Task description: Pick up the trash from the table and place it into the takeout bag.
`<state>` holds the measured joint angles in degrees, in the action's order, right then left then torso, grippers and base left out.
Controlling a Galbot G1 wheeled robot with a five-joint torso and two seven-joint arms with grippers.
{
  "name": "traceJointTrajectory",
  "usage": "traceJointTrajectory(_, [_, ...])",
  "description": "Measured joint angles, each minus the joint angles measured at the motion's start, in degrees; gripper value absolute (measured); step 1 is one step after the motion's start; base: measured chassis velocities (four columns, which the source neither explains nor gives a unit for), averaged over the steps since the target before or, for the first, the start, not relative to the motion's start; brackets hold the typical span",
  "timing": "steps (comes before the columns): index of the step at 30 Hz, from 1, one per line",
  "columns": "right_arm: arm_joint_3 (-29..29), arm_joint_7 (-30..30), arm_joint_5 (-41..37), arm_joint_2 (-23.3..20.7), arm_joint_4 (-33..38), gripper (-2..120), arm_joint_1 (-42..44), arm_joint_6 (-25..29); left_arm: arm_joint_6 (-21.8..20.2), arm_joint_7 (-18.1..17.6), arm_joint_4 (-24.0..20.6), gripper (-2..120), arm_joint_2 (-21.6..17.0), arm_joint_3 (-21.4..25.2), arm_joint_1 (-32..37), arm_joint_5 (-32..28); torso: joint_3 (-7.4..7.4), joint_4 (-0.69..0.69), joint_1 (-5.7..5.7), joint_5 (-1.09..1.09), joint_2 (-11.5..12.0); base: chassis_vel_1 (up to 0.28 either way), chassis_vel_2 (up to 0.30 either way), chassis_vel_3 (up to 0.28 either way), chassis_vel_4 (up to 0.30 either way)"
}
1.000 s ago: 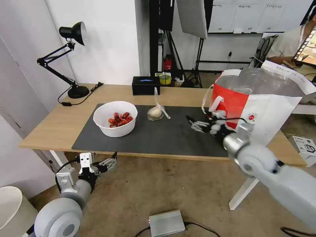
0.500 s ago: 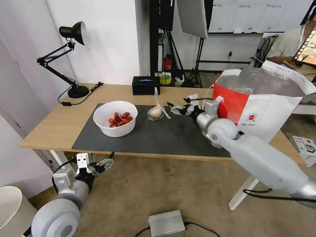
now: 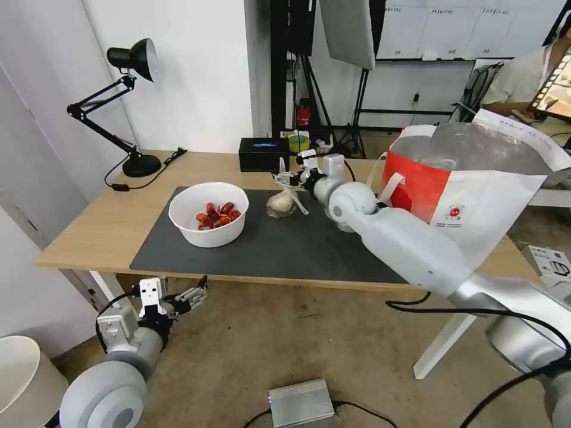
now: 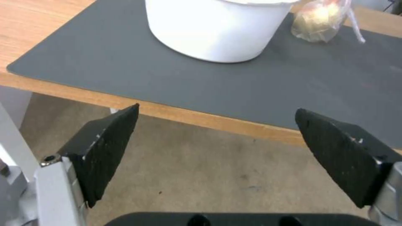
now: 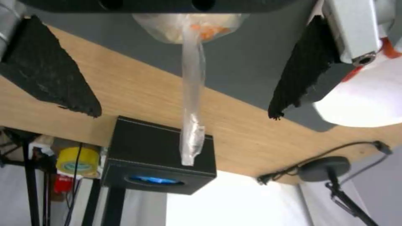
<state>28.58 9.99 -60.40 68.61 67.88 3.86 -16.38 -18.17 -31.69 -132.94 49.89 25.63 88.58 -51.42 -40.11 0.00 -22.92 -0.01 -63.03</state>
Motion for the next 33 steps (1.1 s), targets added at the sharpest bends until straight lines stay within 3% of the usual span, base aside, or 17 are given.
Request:
traceJointTrajectory(12, [-0.1,-2.5,2.5,6.2,-8.2,100,-2.7,-6.0,0.0,0.1,0.1,100,0.4,0.0,0.0,0.3,0.00,0.01,0.00,0.00,0.0,0.000,0.000,0.000,0.000])
traceJointTrajectory(33, [-0.6,-0.7,5.2,10.3,-13.4,100,-2.5,-14.4,0.2,0.4,0.2,100,0.9,-0.4,0.0,0.9,0.01,0.01,0.00,0.00,0.0,0.000,0.000,0.000,0.000])
